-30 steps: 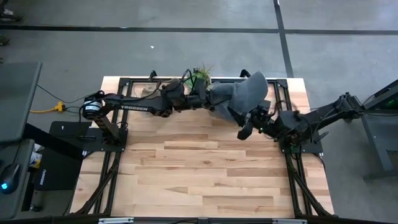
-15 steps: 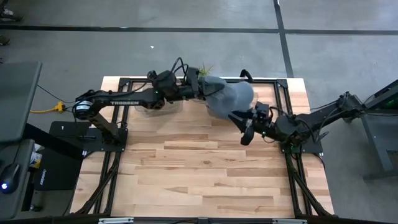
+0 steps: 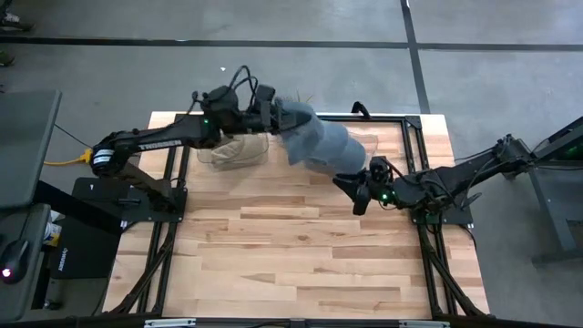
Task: Pick & Place hat
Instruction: Put the blue cap into the right transparent bin
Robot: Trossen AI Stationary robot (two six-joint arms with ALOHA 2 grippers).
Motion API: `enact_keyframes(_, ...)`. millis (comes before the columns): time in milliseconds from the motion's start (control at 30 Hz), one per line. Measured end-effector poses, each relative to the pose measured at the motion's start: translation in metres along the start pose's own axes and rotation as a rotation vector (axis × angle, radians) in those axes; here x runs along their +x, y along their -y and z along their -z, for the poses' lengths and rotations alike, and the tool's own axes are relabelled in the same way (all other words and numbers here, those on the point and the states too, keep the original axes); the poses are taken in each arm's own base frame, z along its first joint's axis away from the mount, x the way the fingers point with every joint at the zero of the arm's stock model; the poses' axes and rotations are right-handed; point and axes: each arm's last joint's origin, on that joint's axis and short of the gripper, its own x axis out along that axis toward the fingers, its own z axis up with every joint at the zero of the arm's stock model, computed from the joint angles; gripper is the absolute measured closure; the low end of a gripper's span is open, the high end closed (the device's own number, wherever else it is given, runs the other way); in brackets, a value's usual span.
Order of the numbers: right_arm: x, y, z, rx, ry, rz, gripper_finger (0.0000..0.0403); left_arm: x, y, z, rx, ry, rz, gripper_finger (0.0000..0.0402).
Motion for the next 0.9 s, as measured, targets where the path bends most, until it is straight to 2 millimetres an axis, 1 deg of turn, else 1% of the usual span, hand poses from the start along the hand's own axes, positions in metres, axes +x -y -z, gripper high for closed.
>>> enact_keyframes(100,0.000,0.000,-0.001,0.049,-0.028,-0.028,0.0267,-0.014,0.004,0.000,0.031,-0.044,-0.076,0.0401)
enact_keyframes(200,-0.001,0.000,-0.002,0.090,-0.028,-0.030,0.0267,-0.021,0.016,-0.003,0.093,-0.046,-0.048,0.0401)
enact_keyframes(267,0.000,0.001,-0.004,0.129,-0.008,-0.017,0.0267,-0.033,0.022,-0.002,0.100,-0.084,-0.071,0.0401)
enact_keyframes(367,0.003,0.004,-0.008,0.171,0.015,-0.001,0.0267,-0.038,0.030,-0.003,0.154,-0.096,-0.053,0.0401)
enact_keyframes(467,0.008,0.008,-0.013,0.181,0.008,-0.006,0.0267,-0.049,0.034,-0.001,0.146,-0.143,-0.082,0.0401)
enact_keyframes(633,0.015,0.012,-0.024,0.177,0.027,-0.033,0.0267,-0.061,0.042,-0.001,0.169,-0.152,-0.105,0.0401)
enact_keyframes(800,0.023,0.020,-0.033,0.180,0.017,-0.047,0.0267,-0.066,0.045,0.000,0.185,-0.158,-0.114,0.0401)
enact_keyframes(900,0.031,0.024,-0.035,0.189,0.014,-0.048,0.0257,-0.067,0.048,-0.001,0.199,-0.150,-0.097,0.0401)
